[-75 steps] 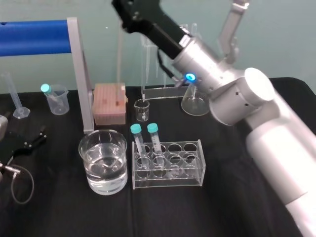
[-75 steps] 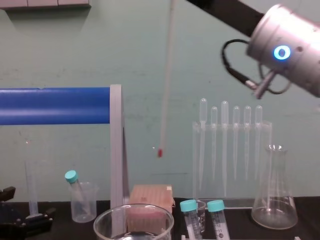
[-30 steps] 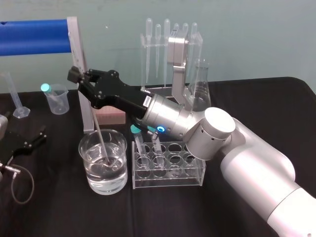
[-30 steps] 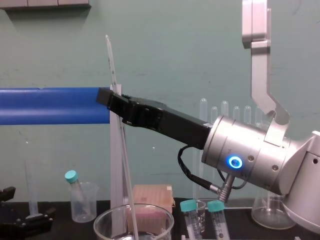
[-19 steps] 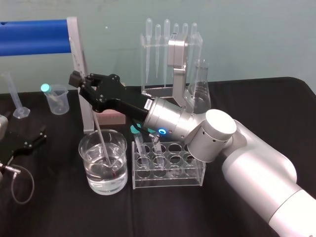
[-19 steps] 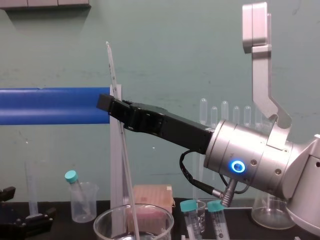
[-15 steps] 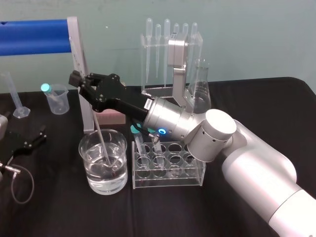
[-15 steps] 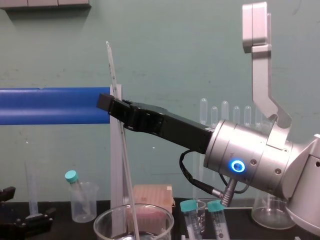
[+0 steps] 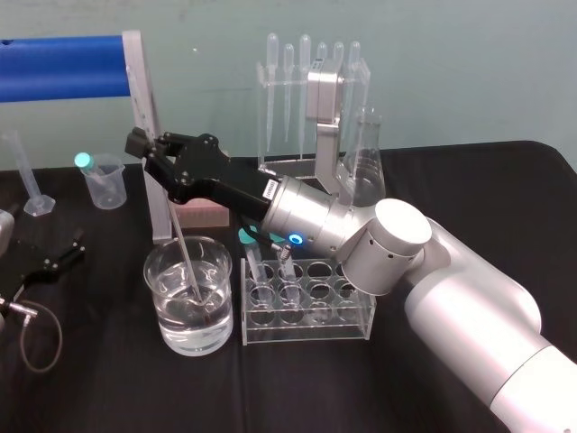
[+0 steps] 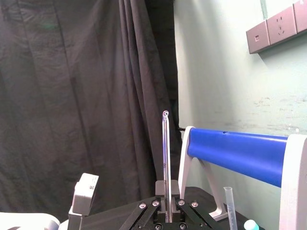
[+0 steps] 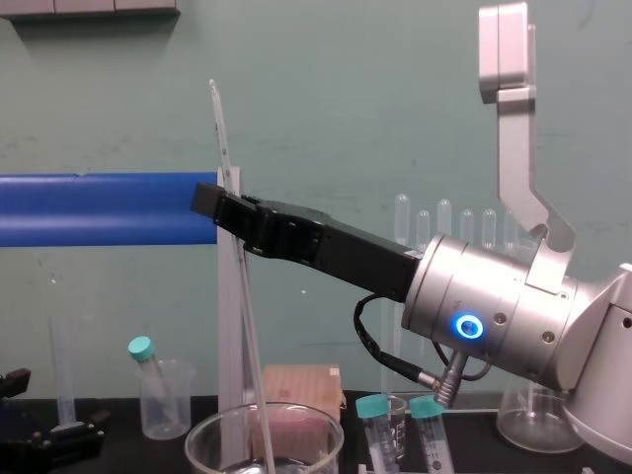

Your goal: Hold the thermometer with one hand and immerse one end into the beaker, then reinsert it into the test tube rack.

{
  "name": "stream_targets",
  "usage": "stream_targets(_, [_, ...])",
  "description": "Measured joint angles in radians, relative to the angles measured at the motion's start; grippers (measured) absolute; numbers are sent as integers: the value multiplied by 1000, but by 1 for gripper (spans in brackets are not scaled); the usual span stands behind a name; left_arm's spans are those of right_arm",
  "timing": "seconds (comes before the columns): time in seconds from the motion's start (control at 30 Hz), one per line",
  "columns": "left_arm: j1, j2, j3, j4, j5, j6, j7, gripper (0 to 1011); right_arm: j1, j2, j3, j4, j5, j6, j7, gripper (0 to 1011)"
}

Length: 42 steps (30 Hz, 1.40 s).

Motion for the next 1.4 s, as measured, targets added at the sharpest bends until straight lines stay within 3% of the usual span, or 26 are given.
stream_targets(1.4, [0,0,0,0,0,0,0,1008,1,-1,0,0,0,-1,0,56])
